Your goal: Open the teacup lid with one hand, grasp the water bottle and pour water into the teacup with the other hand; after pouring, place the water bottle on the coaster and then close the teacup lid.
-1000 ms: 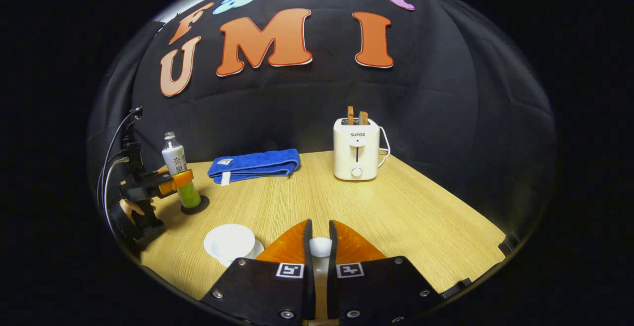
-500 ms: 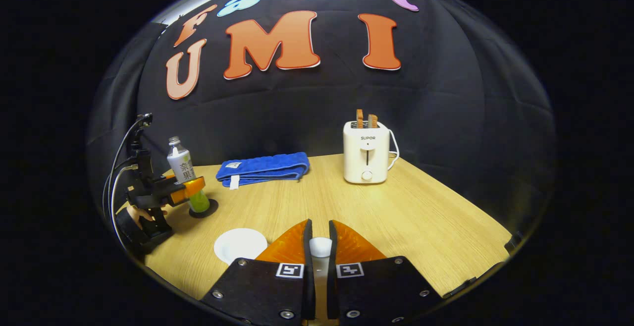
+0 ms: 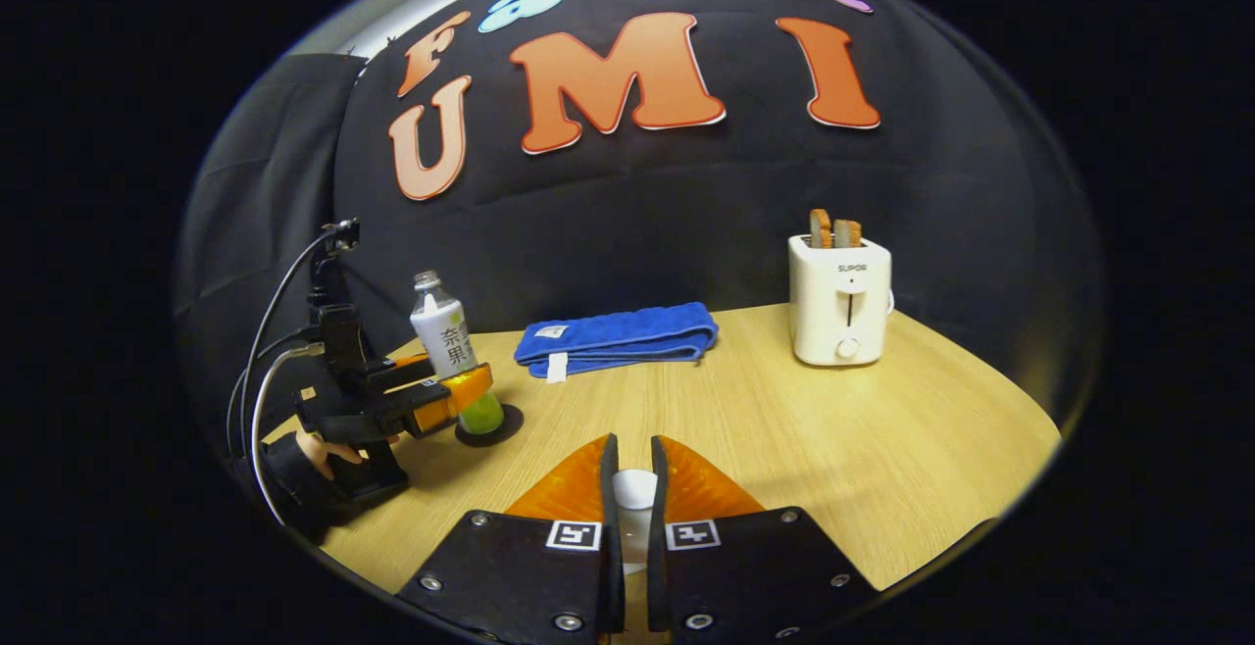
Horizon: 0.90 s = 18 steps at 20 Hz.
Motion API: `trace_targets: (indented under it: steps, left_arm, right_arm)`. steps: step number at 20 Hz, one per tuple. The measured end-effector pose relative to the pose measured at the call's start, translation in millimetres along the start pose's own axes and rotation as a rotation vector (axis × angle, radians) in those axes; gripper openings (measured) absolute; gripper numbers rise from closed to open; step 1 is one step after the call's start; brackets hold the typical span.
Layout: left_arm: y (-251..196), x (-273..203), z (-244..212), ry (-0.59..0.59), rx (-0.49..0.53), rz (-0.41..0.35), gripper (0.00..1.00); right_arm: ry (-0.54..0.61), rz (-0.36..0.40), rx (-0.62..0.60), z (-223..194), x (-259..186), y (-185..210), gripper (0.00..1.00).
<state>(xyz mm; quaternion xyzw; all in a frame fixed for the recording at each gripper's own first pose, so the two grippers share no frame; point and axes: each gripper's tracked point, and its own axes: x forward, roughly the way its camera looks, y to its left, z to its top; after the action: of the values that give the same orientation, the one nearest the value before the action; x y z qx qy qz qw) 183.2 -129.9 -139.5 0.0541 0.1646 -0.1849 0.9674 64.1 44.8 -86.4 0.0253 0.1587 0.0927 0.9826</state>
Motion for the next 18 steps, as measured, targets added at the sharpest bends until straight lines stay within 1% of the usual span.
trace_targets:
  steps: [2,7,12,15,16,17,18]
  left_arm:
    - [1.7,-5.4,-3.5,0.002,-0.007,0.009,1.0]
    - [8.8,-25.8,-10.3,0.004,-0.03,0.036,1.0]
    - [10.4,-51.1,-9.9,-0.012,-0.023,0.064,1.0]
    - [13.3,-70.9,-9.5,-0.027,-0.041,0.091,1.0]
    - [15.6,-77.8,-6.7,-0.036,-0.05,0.104,1.0]
    - [17.7,-86.2,-3.2,-0.048,-0.06,0.116,1.0]
    - [19.9,-93.5,2.3,-0.066,-0.069,0.131,1.0]
  right_arm:
    - [0.005,0.022,-0.024,-6.2,7.7,9.5,0.1]
    - [0.02,0.033,-0.051,-19.1,20.1,16.4,0.1]
    - [0.029,0.018,-0.089,-31.3,24.2,20.4,0.16]
    - [0.028,0.009,-0.081,-29.9,20.0,18.3,0.25]
    - [0.024,0.006,-0.073,-26.7,15.9,17.6,0.27]
    - [0.014,0.003,-0.064,-22.4,12.5,15.9,0.31]
    - [-0.003,-0.004,-0.059,-15.5,5.8,13.8,0.41]
